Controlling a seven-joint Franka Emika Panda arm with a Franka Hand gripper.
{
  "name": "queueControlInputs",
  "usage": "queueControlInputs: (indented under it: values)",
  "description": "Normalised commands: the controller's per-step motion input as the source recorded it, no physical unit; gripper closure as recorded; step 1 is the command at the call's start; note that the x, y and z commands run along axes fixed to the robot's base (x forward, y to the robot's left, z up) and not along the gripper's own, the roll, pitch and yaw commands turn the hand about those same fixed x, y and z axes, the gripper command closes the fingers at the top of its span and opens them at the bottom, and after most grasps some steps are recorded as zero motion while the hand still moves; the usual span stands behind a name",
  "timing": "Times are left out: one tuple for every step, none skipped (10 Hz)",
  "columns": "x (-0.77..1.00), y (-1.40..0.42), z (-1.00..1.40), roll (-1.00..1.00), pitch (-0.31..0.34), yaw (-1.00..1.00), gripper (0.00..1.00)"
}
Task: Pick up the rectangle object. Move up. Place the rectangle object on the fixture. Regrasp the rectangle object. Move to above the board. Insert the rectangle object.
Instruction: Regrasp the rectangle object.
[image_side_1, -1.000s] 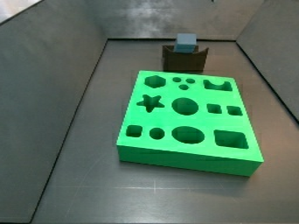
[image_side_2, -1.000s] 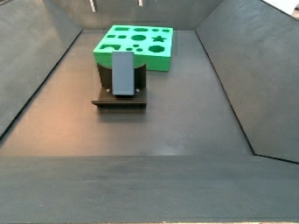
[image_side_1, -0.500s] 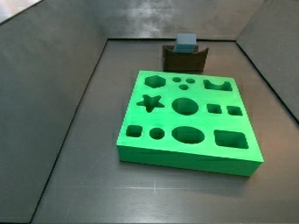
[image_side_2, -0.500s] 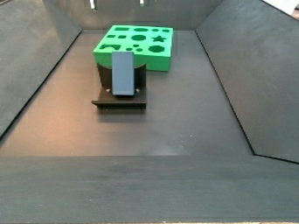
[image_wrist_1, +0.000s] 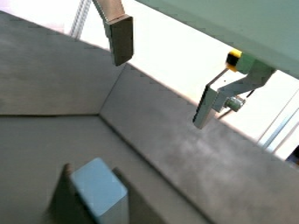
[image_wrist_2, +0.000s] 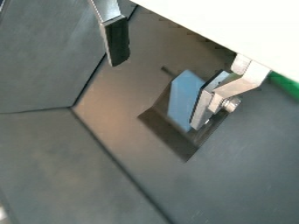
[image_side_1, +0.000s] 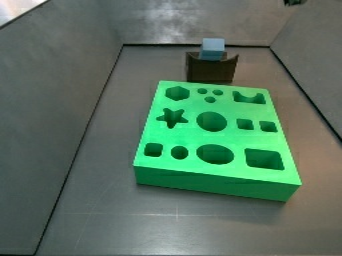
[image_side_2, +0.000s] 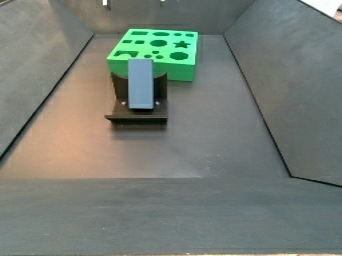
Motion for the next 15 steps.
queueControlInputs:
  values:
    - [0.09,-0.04,-0.01,0.7,0.143,0.14,0.0]
    - [0.09,-0.04,-0.01,0.5,0.126,0.15,0.0]
    - [0.09,-0.03,-0.01,0.34,0.107,0.16,0.0]
    - [0.08,-0.03,0.0,0.24,0.075,0.17,0.0]
    - [0.03,0.08,-1.0,0.15,-0.049,0.11,0.0]
    - [0.03,0.08,-1.0,0.14,-0.07,0.1,0.0]
    - [0.04,0.07,-1.0,0.13,-0.089,0.09,0.0]
    - [0.05,0.07,-1.0,0.09,-0.105,0.05,0.0]
    - [0.05,0.07,-1.0,0.07,-0.112,0.02,0.0]
    - [0.06,0.06,-1.0,0.06,-0.109,0.0,0.0]
    - [0.06,0.06,-1.0,0.07,-0.104,-0.01,0.0]
    - [0.07,0.06,-1.0,0.07,-0.09,-0.03,0.0]
    - [0.08,0.05,-1.0,0.06,-0.07,-0.04,0.0]
    - [0.09,0.04,-1.0,0.06,-0.052,-0.05,0.0]
    - [0.09,0.04,-0.93,0.06,-0.035,-0.05,0.0]
